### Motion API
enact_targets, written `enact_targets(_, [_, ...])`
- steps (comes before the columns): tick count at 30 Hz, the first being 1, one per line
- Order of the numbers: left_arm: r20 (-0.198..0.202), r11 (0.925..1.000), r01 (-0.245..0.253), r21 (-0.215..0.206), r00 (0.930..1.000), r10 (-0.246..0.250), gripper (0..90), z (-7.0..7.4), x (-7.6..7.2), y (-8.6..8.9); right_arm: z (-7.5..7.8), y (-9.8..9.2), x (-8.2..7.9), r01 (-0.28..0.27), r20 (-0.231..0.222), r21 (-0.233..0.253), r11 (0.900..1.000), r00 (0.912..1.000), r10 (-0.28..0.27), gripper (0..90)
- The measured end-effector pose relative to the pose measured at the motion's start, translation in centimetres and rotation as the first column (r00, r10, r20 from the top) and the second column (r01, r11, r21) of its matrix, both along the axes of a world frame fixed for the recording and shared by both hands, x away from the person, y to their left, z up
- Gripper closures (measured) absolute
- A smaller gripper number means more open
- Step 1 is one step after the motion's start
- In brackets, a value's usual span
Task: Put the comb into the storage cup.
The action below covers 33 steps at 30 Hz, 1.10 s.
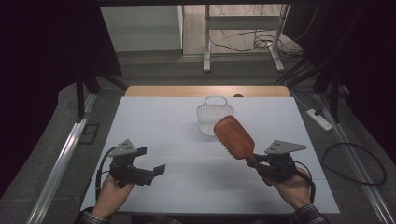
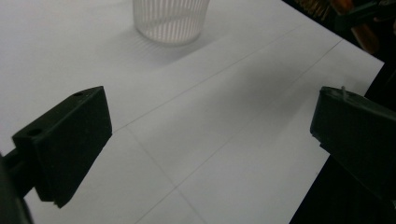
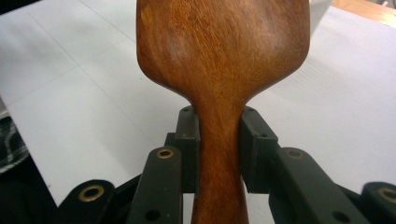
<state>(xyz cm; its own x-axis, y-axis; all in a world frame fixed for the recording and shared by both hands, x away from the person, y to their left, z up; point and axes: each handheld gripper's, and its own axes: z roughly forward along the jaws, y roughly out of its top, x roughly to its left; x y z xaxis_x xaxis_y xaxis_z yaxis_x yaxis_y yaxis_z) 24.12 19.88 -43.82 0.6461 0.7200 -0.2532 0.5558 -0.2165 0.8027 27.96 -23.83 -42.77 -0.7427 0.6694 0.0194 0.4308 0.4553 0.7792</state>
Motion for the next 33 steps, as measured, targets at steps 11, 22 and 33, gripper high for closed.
enact_targets(11, [-0.036,0.9966,0.069,-0.045,0.9969,-0.070,0.0,0.5,2.5,-3.2,0.1,1.6,-0.2,-0.041,0.029,0.014,0.999,0.9988,0.040,71.5])
enact_targets(22, [-0.050,0.9929,0.101,-0.063,0.9932,-0.105,0.0,0.8,3.9,-4.9,-0.1,3.1,-0.3,-0.083,0.044,0.028,0.996,0.9957,0.081,71.5])
enact_targets(33, [-0.062,0.9853,0.139,-0.099,0.9874,-0.146,0.0,1.2,5.3,-6.5,-0.1,4.5,-0.4,-0.108,0.053,0.058,0.992,0.9931,0.105,71.5])
